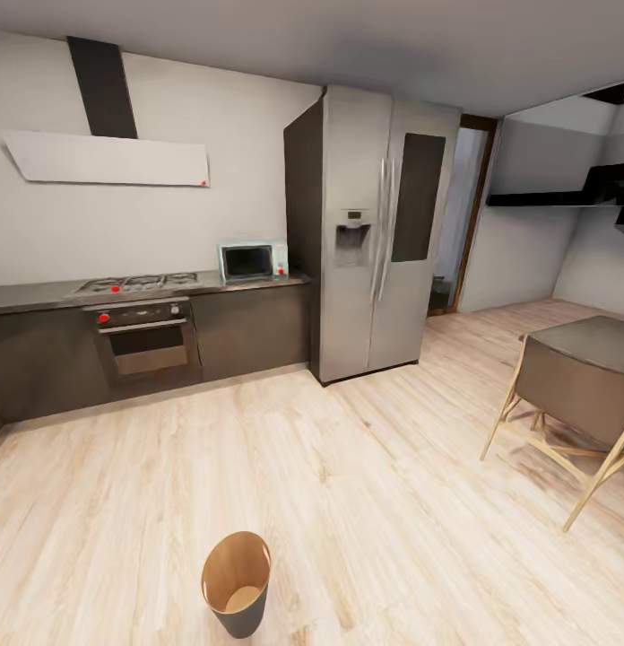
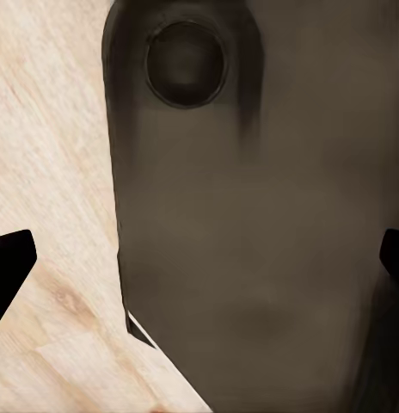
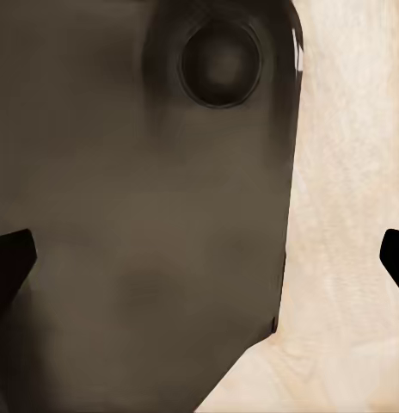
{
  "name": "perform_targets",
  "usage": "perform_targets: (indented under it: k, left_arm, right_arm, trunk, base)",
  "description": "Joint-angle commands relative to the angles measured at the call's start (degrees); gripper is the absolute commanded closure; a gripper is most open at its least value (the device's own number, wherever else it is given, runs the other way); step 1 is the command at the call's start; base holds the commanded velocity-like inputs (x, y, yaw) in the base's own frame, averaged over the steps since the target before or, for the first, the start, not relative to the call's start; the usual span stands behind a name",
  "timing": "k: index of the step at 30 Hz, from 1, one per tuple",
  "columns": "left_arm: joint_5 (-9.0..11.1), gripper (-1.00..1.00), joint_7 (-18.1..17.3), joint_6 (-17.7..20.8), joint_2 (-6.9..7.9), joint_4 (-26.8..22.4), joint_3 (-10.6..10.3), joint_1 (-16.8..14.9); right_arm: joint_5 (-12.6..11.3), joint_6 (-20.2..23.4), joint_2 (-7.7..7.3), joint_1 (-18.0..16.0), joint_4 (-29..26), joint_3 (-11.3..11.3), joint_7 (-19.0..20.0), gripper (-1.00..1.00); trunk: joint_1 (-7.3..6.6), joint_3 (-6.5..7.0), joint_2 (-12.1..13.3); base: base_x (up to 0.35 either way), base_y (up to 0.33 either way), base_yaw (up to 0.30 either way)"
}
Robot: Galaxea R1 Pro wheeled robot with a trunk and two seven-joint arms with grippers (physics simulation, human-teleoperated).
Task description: Put the three can of soda from the living room inside the tash can in the kitchen.
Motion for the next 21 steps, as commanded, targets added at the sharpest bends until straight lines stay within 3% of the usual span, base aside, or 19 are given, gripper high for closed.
perform_targets:
  k: [1, 21]
  left_arm:
    - [-0.28, -1.00, -0.30, 0.10, 0.33, -0.32, 0.11, -0.27]
    - [-0.39, -1.00, -0.41, -0.18, 0.75, -0.46, 0.03, -0.27]
  right_arm:
    - [0.30, 0.30, -0.33, -0.06, -0.30, 0.31, 0.30, -1.00]
    - [0.81, 0.15, -0.76, -0.02, -0.62, 1.05, 0.55, -1.00]
  trunk:
    - [0.00, 0.00, 0.01]
    - [0.00, 0.00, 0.01]
  base:
    - [0.000, 0.000, 0.000]
    - [0.000, 0.000, 0.000]
